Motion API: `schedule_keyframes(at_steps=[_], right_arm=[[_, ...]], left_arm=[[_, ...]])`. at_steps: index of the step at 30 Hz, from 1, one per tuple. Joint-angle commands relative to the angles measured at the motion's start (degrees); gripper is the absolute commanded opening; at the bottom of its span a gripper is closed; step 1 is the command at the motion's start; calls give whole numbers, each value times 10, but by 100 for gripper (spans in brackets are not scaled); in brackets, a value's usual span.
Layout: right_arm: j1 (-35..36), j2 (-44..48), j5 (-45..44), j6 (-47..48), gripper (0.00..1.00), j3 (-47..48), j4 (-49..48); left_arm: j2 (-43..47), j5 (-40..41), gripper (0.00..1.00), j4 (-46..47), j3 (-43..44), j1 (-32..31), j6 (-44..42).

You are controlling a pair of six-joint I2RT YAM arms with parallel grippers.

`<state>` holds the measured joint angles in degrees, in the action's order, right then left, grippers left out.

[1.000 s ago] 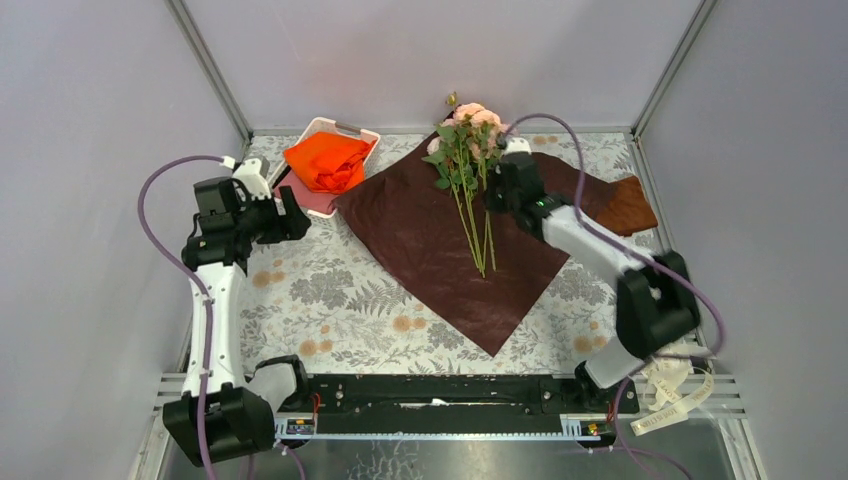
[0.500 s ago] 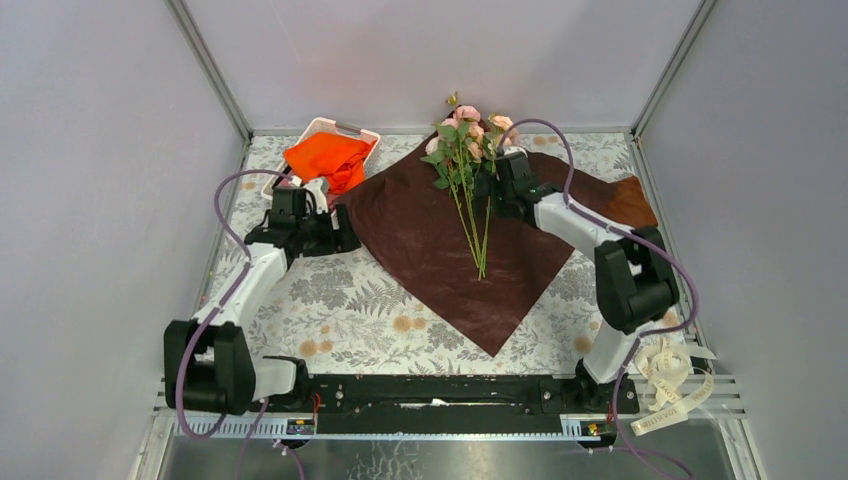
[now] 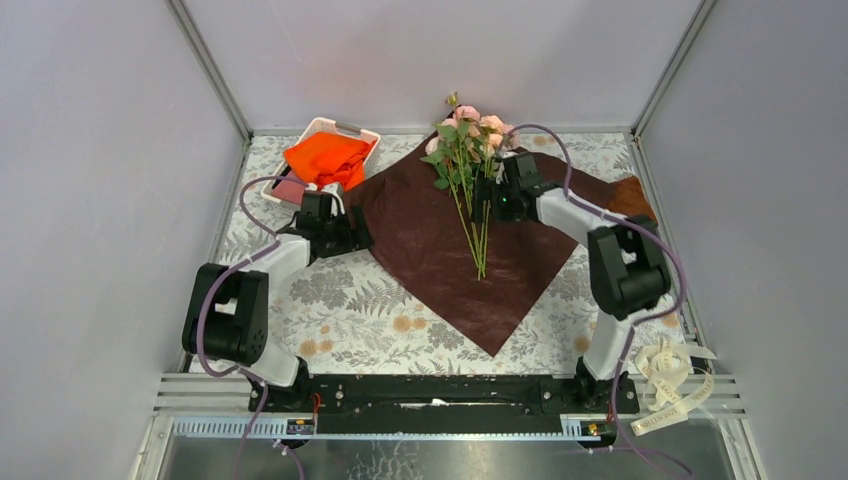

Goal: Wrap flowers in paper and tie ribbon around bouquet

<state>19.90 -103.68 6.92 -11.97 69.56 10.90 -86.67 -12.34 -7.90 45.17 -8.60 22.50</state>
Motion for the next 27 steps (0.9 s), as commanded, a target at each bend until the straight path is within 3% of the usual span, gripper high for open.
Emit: schedule_keyframes(at_steps=[1, 9, 13, 17, 24, 27], right_arm=[[4, -69, 33, 13, 99, 85, -11], [47, -169, -14, 31, 94, 161, 22], [74, -190, -83, 43, 76, 183, 46], [84, -188, -136, 38, 48, 175, 47], [109, -160, -148, 57, 17, 125, 51], [117, -123, -156, 55, 8, 84, 54]], left_arm=[[-24, 28, 86, 103, -7, -8, 26], [-51, 26, 84, 162, -7, -13, 31], [-51, 8, 73, 199, -18, -14, 34], [-50, -10, 51, 233, -29, -16, 38], [-41, -29, 5, 268, -42, -16, 40], [-31, -29, 1, 256, -42, -16, 29]])
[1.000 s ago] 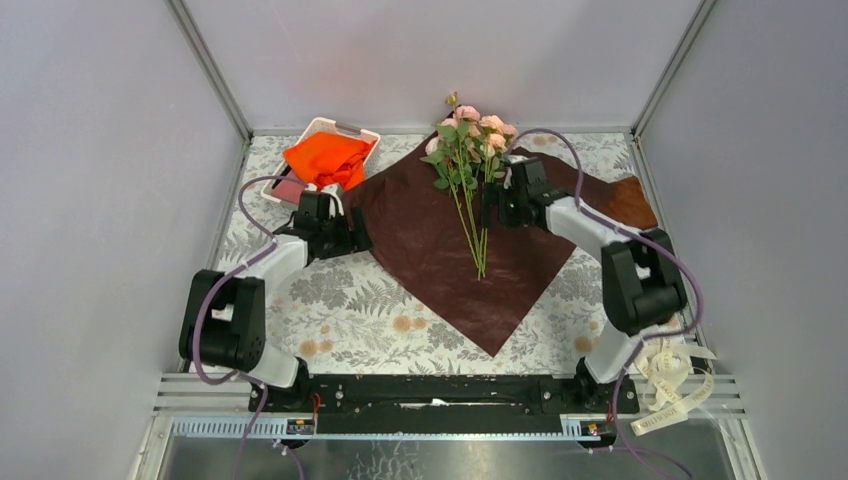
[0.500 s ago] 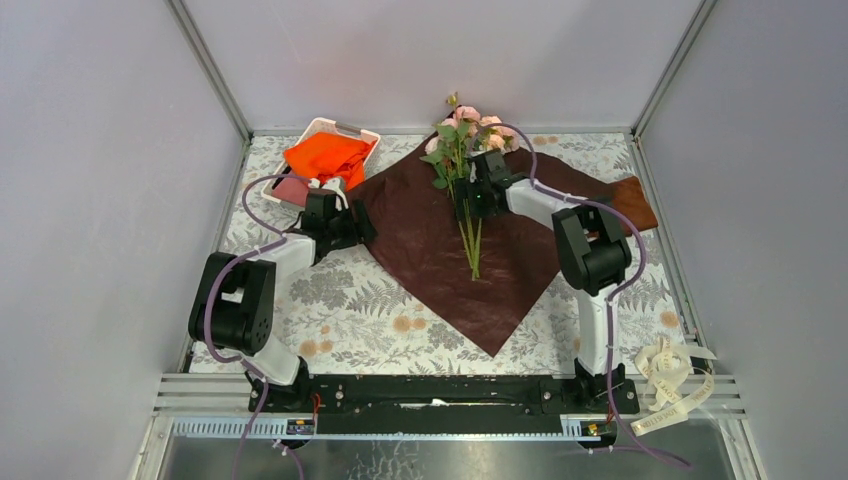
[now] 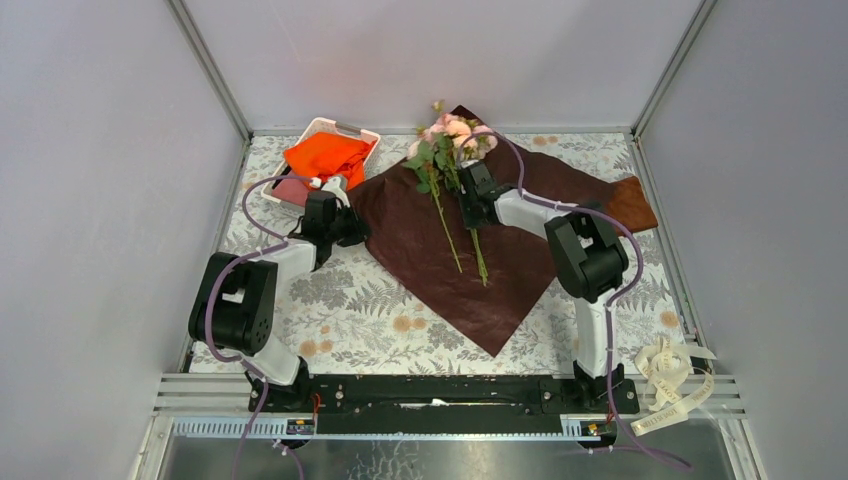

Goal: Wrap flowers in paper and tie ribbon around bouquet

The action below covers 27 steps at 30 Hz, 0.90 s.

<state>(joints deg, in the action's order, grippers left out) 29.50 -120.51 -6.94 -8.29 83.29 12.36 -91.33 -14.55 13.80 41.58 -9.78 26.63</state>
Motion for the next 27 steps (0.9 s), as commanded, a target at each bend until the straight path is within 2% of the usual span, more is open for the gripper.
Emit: schedule_keyframes(at_steps=[1, 4, 8, 13, 18, 25, 27], right_arm=[[21, 62, -20, 14, 8, -69, 39], [21, 114, -24, 1, 8, -121, 42], [21, 166, 3, -36, 13, -180, 30], [23, 178, 19, -39, 38, -155, 36], [63, 190, -48, -3, 59, -98, 35], [116, 117, -14, 7, 63, -37, -7], [117, 86, 3, 3, 59, -14, -16]], left_arm=[[23, -5, 0, 31, -7, -4, -18], [42, -2, 0, 3, -8, -3, -38], [68, -16, 0, -23, -16, -3, -59], [68, -18, 0, -75, -9, -3, -78], [77, -19, 0, -102, -13, -3, -92], [79, -16, 0, -113, -15, -3, -99], [78, -15, 0, -115, -14, -4, -100]])
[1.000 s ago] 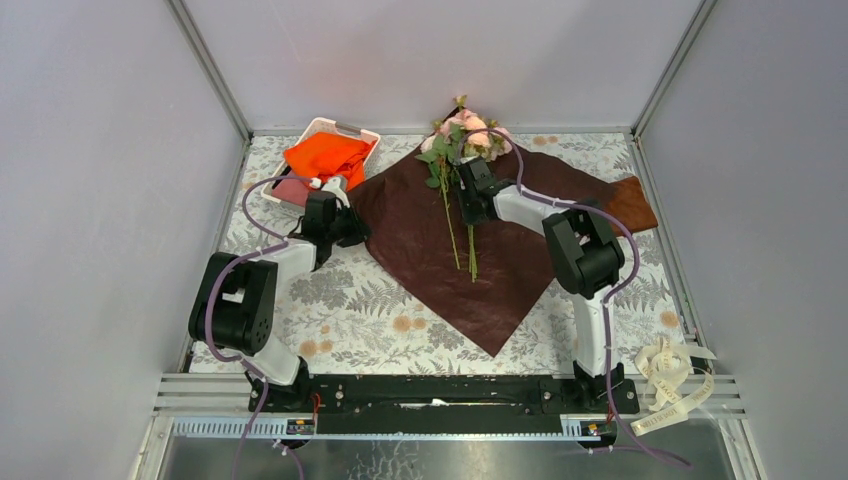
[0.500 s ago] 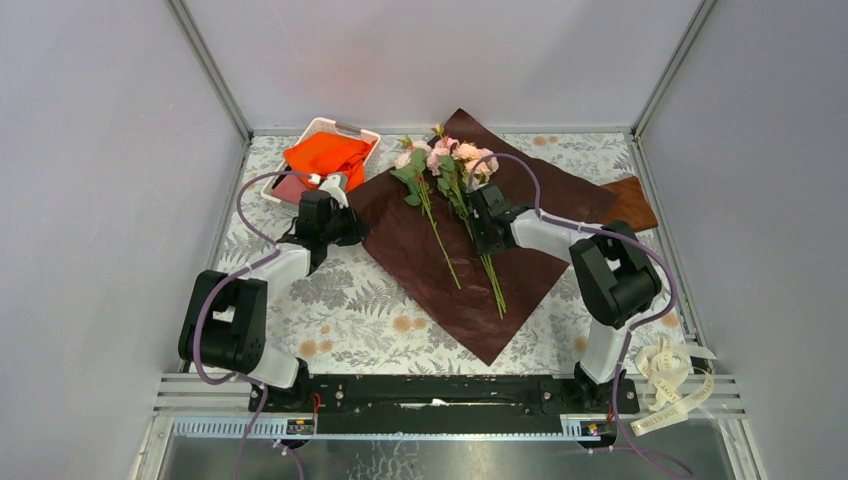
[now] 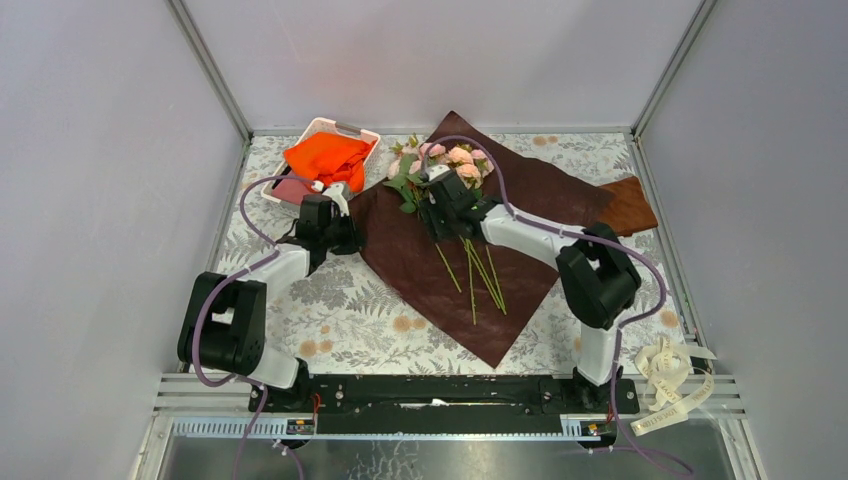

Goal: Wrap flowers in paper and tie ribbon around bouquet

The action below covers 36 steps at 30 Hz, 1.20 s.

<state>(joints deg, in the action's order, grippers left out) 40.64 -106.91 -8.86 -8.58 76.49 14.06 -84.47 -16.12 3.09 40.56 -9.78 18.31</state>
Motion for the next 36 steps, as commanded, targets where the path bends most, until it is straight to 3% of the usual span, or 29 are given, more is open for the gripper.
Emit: schedule_keyframes(at_steps=[1, 4, 11, 16, 22, 27, 34, 36], right_arm=[[5, -65, 24, 8, 55, 67, -35], [5, -109, 30, 23, 47, 109, -30], [4, -185, 1, 37, 48, 183, 9], [4, -187, -52, 15, 26, 172, 36], [-2, -113, -94, -33, 5, 86, 16], [-4, -69, -75, -87, 0, 31, -15], [-6, -26, -90, -121, 0, -29, -54], [-11, -28, -68, -106, 7, -23, -52]], left_arm=[[9, 1, 0, -9, -3, -3, -18], [10, 2, 0, -8, -4, -3, -19], [9, 1, 0, -5, -6, -3, -22], [12, 2, 0, -5, -5, -3, -23], [19, 10, 0, -1, -6, -3, -30], [24, 16, 0, 1, -6, -3, -33], [33, 26, 0, 0, -10, -2, -41], [34, 25, 0, 2, -11, -2, -41]])
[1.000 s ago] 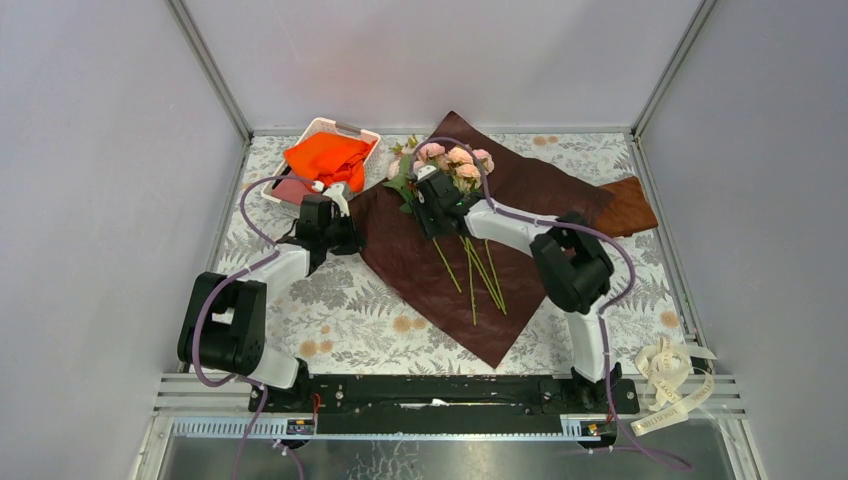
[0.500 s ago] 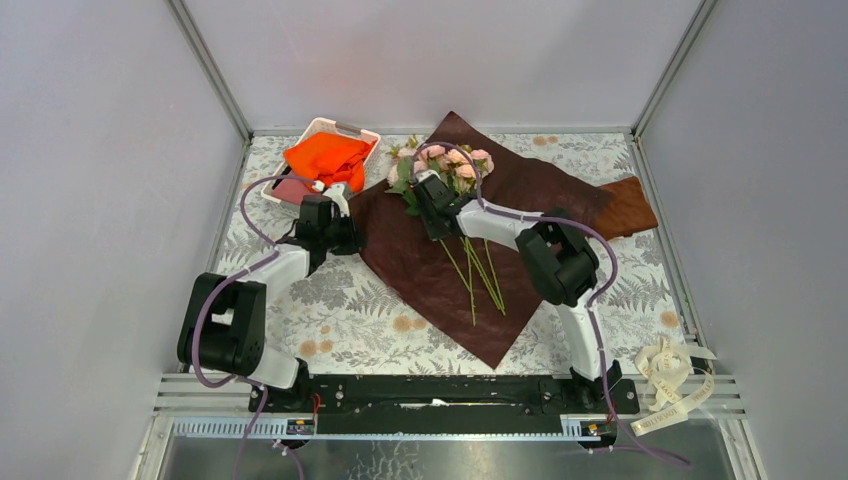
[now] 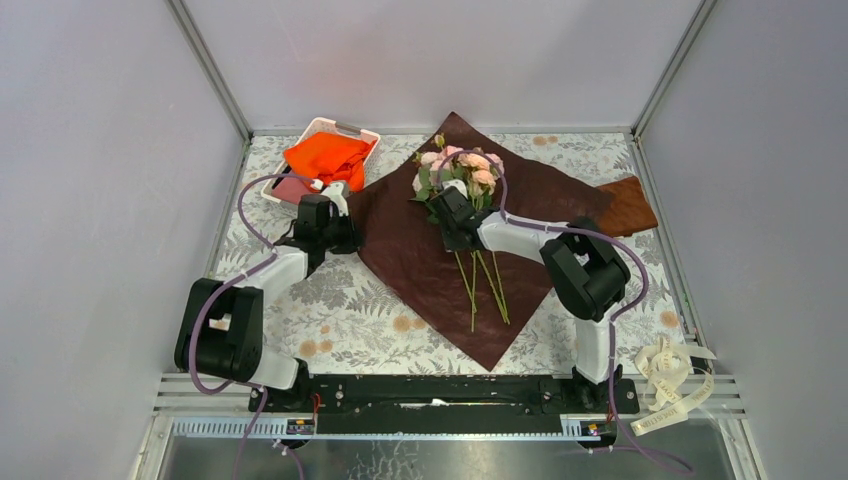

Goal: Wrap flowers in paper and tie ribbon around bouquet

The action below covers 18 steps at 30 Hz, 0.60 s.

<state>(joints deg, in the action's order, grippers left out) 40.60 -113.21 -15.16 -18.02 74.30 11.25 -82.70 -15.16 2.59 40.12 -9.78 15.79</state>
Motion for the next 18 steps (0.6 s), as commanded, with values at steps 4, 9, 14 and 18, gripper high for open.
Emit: schedule_keyframes(at_steps=[4, 9, 14, 18], right_arm=[[-11, 39, 54, 42, 31, 40, 18], [-11, 136, 88, 50, 63, 5, 48], [-15, 190, 17, 24, 77, -65, 100], [-24, 183, 30, 6, 99, -101, 99]], left_arm=[[13, 11, 0, 7, -6, -2, -13], [12, 10, 0, 7, -7, -2, -13], [11, 8, 0, 10, -7, -1, -12], [11, 6, 0, 9, -6, -2, -11]])
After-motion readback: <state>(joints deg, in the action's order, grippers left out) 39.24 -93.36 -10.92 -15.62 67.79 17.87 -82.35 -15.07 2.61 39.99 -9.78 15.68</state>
